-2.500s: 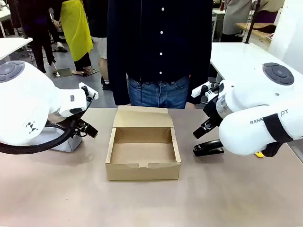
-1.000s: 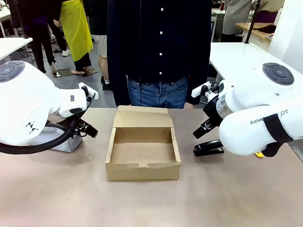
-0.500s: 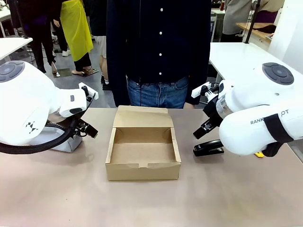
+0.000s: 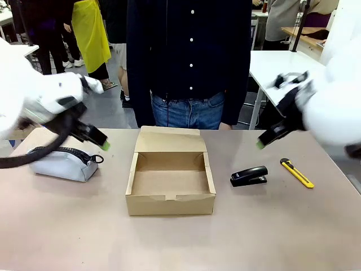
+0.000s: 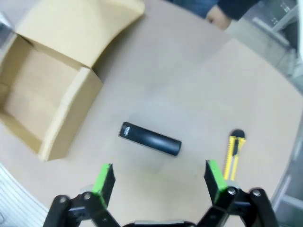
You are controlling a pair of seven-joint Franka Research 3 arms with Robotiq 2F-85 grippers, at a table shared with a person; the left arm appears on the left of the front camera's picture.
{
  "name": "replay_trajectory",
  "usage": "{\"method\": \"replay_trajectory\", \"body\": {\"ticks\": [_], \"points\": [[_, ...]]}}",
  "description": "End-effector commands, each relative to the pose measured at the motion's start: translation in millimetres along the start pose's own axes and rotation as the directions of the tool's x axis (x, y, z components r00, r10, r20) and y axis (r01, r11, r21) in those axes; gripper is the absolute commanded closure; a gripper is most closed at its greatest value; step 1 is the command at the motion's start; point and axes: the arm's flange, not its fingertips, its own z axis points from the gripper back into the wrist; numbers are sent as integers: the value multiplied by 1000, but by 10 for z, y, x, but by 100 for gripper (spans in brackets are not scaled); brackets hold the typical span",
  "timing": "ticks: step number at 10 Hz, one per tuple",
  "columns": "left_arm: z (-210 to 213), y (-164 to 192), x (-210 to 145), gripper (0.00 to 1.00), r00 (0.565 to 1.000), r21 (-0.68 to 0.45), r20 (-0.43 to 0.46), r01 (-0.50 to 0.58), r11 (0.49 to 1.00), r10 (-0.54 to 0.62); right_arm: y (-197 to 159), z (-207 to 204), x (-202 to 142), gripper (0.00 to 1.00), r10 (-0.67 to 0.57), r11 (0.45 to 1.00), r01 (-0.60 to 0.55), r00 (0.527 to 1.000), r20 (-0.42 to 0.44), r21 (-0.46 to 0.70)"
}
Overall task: Pack the items into the box.
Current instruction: Pick up the item specified by the human and place it in the Mailer Box.
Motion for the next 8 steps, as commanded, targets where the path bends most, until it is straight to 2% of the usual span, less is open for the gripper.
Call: {"method": "replay_trajectory", "body": {"ticks": [1,2,3,5,6,7,8], "points": [[683,433,-339,0,984,-262,124,-93,960,129,-363,770,-386,0,-289,955,278,952,101,106],[1047,809,-526,0,957,-362,179,-152,920,228,-701,1095,-576,0,-486,871,464,862,144,164],[1325,1147,-756,0,932,-461,202,-181,869,302,-1007,1335,-794,0,-623,774,573,767,157,270],[1690,1700,-1258,0,836,-536,285,-267,801,469,-1628,1576,-1339,0,-790,587,654,593,159,478],[1803,1952,-1549,0,771,-578,327,-294,761,546,-1929,1617,-1685,0,-851,490,652,500,158,578],[1788,2055,-1746,0,700,-611,355,-328,720,620,-2140,1589,-1965,0,-894,416,660,424,147,625],[1703,2021,-1831,0,691,-620,354,-331,711,631,-2296,1488,-2204,0,-925,353,695,360,122,627]]}}
